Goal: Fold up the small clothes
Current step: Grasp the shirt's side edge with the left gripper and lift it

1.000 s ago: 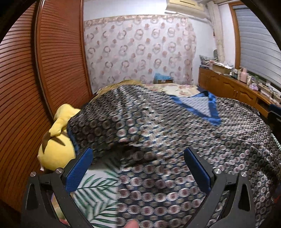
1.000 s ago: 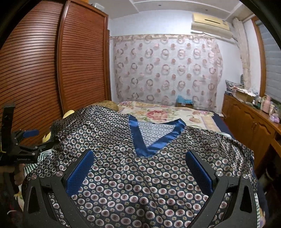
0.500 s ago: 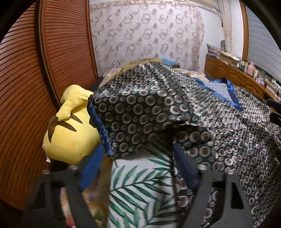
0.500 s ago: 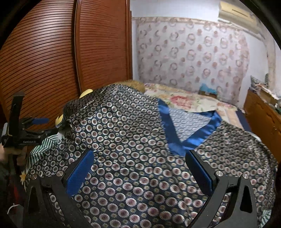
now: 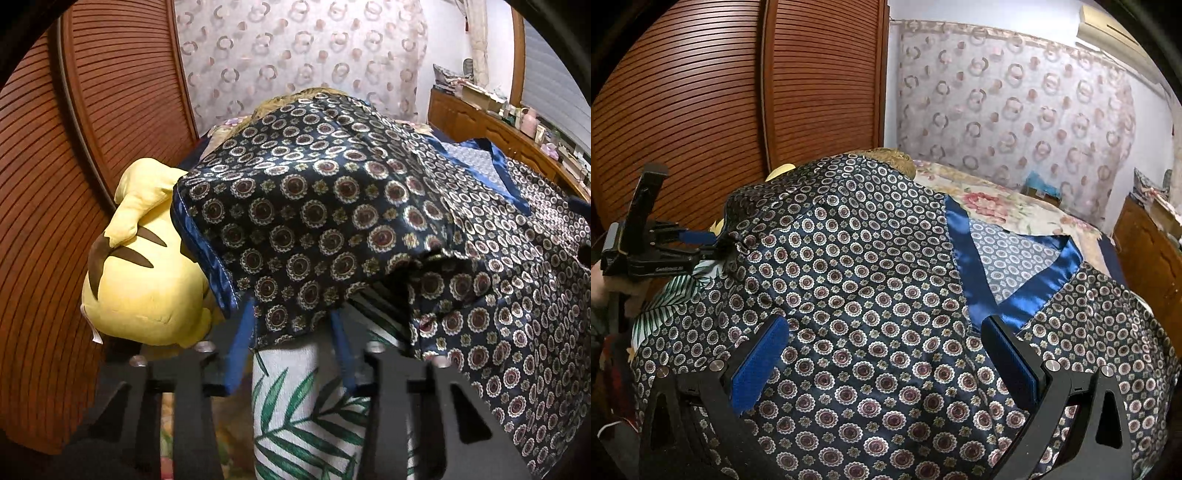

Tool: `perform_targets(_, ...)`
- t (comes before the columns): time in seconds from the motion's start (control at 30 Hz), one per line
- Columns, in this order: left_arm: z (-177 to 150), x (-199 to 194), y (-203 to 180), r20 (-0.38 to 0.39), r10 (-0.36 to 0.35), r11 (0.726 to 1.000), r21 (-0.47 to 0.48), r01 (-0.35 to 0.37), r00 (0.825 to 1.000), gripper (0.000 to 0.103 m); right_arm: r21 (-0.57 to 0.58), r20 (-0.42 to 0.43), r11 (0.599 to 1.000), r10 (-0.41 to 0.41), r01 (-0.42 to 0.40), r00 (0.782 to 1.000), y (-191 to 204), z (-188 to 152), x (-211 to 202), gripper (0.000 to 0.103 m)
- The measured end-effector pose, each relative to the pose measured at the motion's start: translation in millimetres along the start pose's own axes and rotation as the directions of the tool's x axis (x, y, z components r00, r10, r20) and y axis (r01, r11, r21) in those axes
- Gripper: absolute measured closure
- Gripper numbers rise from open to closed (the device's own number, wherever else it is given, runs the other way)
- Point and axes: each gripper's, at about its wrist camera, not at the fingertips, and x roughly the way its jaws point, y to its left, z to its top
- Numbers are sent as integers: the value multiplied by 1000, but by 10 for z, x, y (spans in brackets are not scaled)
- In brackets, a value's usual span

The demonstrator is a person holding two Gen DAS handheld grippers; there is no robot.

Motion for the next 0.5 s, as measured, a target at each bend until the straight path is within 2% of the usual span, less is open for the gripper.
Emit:
perform_targets(0.03,10,-4,8,-1,-12,1000,-5,12,1000,88,-3,1,1000,-1,1,1000,28,-11,20,0)
perform_targets(0.13,73,-89,29,37,-19,1000,-11,20,999,97,-6,1,1000,-9,9,1000,62,-69,37,0)
perform_targets(0.3,234,-334,11,129,-32,999,-27,36,991,100,24,-3,1000,-2,2,1000,2,-122,38,0)
perform_targets(0.5,544,-619,-169,216,-95,995,-4,98,972,100,53,13,999,-7,6,1000,-77,-144,-73,0)
